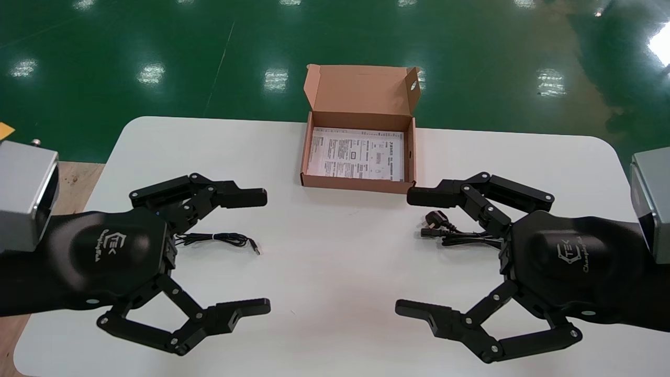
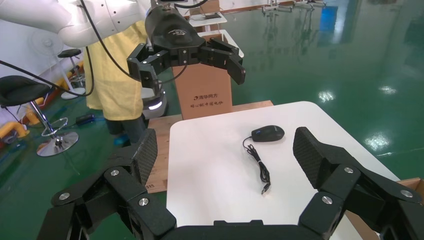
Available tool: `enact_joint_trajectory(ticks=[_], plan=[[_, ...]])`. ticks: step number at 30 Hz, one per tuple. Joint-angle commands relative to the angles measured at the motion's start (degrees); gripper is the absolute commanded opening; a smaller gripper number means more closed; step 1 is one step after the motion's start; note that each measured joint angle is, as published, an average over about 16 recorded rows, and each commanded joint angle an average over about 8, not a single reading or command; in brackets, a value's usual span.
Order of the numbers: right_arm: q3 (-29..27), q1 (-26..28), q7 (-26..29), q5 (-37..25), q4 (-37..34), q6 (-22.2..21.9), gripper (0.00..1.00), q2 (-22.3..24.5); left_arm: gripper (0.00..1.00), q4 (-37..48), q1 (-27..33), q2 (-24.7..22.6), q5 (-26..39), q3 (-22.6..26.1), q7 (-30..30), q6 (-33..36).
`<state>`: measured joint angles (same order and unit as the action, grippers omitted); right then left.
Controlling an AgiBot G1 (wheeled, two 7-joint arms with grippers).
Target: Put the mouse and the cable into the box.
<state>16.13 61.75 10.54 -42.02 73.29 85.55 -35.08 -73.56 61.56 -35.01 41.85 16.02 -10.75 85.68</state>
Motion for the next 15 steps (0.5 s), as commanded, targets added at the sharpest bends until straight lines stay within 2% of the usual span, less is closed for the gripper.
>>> enact_joint_trajectory(ticks=[1, 15], plan=[[0.0, 0.0, 0.0, 0.0, 0.0, 0.0, 1.00, 0.0, 1.00, 0.0, 0.0, 0.0, 0.0, 0.0, 0.0, 0.0], [0.0, 0.0, 0.0, 0.0, 0.0, 0.0, 1.00, 0.0, 1.00, 0.0, 0.0, 0.0, 0.0, 0.0, 0.0, 0.0]])
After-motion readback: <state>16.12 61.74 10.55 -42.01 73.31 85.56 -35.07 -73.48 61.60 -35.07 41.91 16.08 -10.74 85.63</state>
